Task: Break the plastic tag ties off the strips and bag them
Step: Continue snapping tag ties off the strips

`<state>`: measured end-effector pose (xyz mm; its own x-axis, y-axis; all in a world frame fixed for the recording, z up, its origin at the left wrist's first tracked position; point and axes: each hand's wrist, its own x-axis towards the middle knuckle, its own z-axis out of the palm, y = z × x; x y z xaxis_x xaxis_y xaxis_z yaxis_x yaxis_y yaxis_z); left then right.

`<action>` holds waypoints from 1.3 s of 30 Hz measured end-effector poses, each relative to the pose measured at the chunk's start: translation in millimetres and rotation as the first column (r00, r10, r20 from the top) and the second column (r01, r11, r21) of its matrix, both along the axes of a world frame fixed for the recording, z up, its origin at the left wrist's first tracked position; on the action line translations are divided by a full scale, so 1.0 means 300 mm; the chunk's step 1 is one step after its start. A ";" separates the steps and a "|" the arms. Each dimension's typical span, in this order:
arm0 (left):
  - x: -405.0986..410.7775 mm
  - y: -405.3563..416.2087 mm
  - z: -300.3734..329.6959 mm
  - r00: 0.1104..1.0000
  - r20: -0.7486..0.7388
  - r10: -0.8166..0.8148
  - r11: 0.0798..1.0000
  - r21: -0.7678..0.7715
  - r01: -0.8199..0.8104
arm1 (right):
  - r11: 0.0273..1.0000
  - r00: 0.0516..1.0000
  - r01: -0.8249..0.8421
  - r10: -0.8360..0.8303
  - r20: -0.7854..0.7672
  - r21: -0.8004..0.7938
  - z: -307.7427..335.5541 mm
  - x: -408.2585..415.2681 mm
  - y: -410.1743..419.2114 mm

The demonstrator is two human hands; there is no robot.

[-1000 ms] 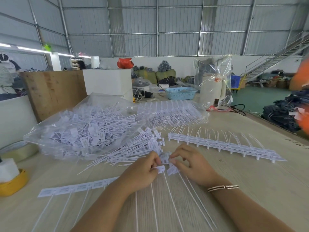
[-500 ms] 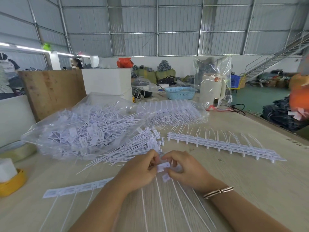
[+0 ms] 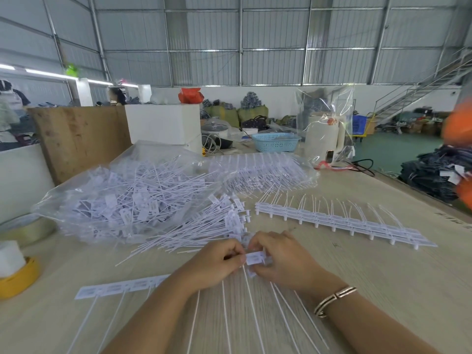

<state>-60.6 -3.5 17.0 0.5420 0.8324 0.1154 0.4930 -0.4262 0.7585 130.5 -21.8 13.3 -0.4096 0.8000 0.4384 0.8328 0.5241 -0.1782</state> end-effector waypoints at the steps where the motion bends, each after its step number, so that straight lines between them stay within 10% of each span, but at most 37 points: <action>1: -0.002 -0.001 0.001 1.000 0.008 -0.014 1.000 -0.008 0.014 | 1.000 1.000 0.013 -0.013 0.016 0.025 0.003 -0.002 0.001; 39: -0.018 -0.006 0.008 0.994 0.107 -0.021 0.993 0.114 0.009 | 0.997 0.999 0.035 -0.037 0.021 0.061 0.002 0.011 0.005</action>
<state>-66.0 -5.3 19.5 0.5335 0.8025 0.2672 0.4035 -0.5192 0.7534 133.8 -20.2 14.0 -0.3915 0.7863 0.4779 0.8547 0.5032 -0.1277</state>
